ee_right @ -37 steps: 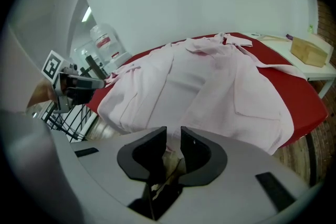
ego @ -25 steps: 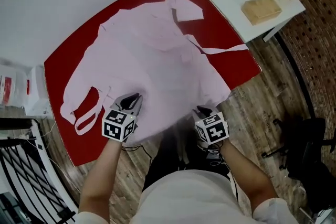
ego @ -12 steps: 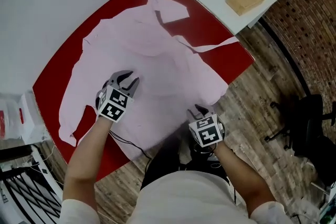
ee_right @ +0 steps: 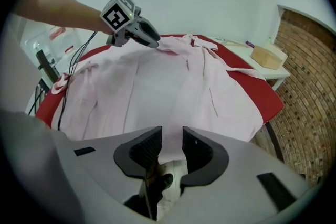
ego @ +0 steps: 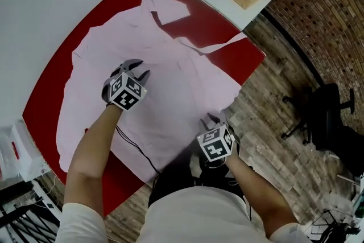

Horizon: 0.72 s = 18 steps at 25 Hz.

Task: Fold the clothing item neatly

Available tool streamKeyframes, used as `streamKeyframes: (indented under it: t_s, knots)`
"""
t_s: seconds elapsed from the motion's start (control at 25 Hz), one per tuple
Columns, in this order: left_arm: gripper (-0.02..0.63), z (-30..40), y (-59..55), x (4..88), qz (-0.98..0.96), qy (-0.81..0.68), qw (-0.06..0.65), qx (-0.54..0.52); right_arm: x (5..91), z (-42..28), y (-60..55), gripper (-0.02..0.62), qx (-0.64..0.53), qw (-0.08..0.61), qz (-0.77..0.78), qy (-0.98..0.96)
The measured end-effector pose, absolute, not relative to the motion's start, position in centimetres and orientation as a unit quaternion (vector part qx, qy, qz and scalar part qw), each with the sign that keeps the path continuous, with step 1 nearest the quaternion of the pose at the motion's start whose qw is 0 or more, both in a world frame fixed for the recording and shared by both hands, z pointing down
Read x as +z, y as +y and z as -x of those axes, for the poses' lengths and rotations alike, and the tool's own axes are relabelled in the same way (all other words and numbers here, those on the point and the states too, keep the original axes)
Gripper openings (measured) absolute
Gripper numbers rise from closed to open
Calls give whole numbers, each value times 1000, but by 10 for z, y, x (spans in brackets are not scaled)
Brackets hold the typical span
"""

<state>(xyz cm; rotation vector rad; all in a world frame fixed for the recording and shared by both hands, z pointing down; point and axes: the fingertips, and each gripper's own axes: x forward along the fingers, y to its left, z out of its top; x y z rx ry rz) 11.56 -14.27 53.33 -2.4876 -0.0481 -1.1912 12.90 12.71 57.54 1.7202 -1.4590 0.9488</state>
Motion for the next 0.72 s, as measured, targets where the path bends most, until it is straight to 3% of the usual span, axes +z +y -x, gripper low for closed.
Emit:
streamKeyframes:
  t_s: [0.4,0.52,0.56,0.64,0.72]
  knots:
    - [140,-149,-150,565,866,-51,240,-437,583,-132,134,115,381,337,-684,-523]
    - [140,-155,-145,570,865,-72,240,-436,582,-133,134,43,392,327,-692,-510]
    - [132,-156,-144,571,865,-76,240,-434,581,-134,135,35,392,326,-695,-507]
    - [40,-159,-143,569,868,-73,239,-429,578,-138,137,28,387,324,-701,-503]
    - [17,-159,-142,563,875,-68,235,-418,573,-142,142,25,380,323,-708,-500]
